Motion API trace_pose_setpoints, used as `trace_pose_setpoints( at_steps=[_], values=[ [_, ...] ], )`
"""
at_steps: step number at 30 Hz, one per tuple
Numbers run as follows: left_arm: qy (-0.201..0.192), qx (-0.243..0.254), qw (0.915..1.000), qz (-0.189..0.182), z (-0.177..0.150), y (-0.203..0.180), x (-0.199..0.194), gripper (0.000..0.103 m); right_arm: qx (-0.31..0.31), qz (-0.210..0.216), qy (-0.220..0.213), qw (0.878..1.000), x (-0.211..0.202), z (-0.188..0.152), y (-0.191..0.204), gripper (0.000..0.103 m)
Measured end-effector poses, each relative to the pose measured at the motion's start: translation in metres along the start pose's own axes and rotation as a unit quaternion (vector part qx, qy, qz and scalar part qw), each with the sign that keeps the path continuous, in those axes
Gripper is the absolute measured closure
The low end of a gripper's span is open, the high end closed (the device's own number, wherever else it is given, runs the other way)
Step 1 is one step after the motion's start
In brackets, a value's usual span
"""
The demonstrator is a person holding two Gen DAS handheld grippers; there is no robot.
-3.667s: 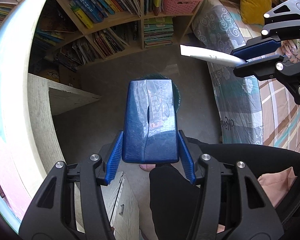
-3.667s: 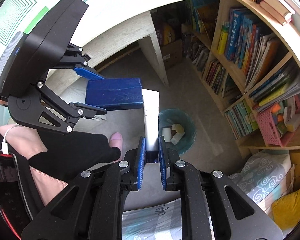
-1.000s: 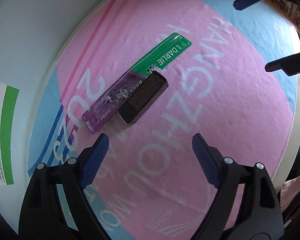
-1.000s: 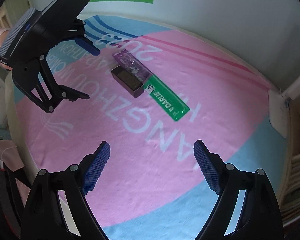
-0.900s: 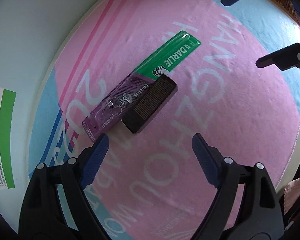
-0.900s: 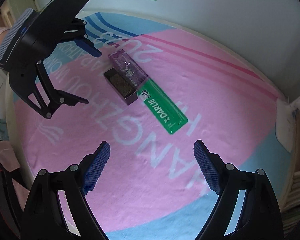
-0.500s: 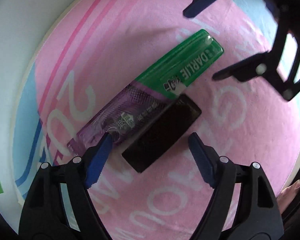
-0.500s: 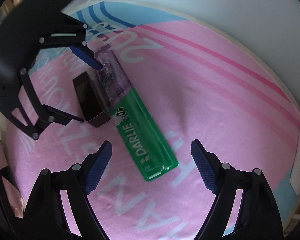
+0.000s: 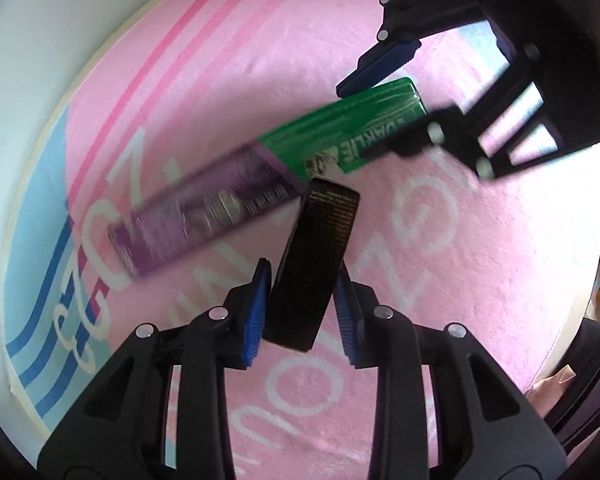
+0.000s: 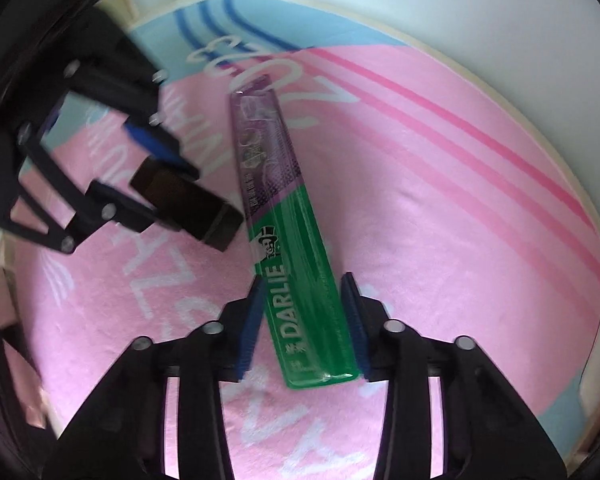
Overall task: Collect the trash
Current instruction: 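Grasp the black box with the left tool while the right tool grasps the DARLIE toothbrush pack, then lift the black box and toothbrush pack and carry them toward the wastebasket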
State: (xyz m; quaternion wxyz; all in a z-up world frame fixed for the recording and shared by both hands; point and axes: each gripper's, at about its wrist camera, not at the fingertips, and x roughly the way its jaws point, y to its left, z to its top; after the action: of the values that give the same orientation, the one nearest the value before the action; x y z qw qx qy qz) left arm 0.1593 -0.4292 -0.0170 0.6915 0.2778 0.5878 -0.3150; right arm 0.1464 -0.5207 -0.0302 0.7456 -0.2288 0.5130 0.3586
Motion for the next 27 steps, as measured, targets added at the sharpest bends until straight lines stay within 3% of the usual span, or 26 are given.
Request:
trace_pose_setpoints(
  at_steps=[7, 19, 27],
  values=[
    [-0.011, -0.025, 0.9996, 0.001, -0.024, -0.005, -0.019, 0.075, 0.039, -0.01, 0.011, 0.999, -0.017, -0.017, -0.001, 0.08],
    [-0.022, -0.057, 0.998, 0.018, -0.095, -0.01, -0.05, 0.076, 0.093, -0.025, -0.029, 0.995, -0.063, -0.032, 0.019, 0.08],
    [-0.037, -0.029, 0.9985, 0.028, -0.123, -0.04, -0.069, 0.076, 0.145, -0.052, -0.042, 0.987, -0.092, -0.061, 0.04, 0.08]
  ],
)
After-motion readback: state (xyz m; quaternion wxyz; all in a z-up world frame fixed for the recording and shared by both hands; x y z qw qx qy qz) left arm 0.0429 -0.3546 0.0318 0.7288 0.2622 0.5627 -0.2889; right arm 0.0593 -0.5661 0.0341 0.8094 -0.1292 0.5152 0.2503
